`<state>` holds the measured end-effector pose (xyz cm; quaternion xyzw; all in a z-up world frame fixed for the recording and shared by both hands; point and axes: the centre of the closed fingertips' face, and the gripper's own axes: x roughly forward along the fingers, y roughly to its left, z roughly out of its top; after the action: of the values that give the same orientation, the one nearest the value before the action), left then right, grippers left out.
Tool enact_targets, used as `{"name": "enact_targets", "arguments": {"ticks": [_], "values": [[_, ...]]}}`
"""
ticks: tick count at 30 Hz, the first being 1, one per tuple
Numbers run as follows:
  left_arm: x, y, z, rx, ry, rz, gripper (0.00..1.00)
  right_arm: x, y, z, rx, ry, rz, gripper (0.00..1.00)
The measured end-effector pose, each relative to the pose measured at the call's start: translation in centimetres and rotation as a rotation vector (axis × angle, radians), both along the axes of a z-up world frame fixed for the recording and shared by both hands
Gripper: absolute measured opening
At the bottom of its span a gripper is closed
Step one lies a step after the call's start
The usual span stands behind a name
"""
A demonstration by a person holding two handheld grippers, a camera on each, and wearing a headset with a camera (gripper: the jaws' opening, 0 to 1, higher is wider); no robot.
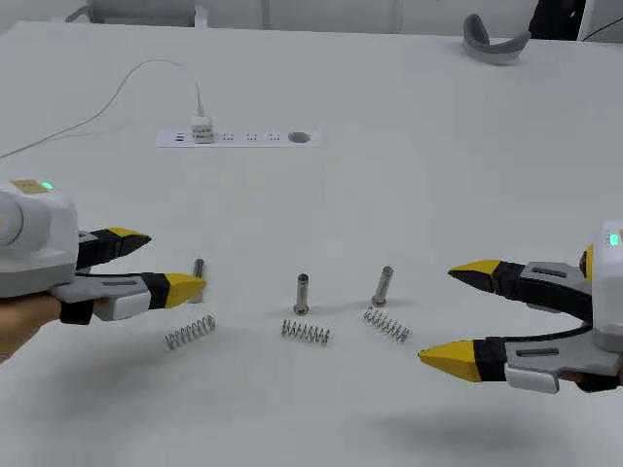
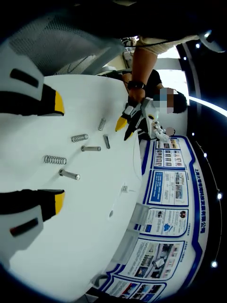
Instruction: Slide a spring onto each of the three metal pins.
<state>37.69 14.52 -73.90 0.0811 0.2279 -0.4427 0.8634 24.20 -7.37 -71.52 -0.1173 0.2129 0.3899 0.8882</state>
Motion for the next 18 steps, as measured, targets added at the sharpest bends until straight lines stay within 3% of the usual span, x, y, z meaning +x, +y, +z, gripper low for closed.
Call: {"name": "enact_targets", "arguments": {"ticks": [18], "values": [[2.3,-0.7,-2.2,0.108,0.039,0.074,0.46,0.0,0.0,-0.4,0.008,0.008,-0.011,0.64]]}}
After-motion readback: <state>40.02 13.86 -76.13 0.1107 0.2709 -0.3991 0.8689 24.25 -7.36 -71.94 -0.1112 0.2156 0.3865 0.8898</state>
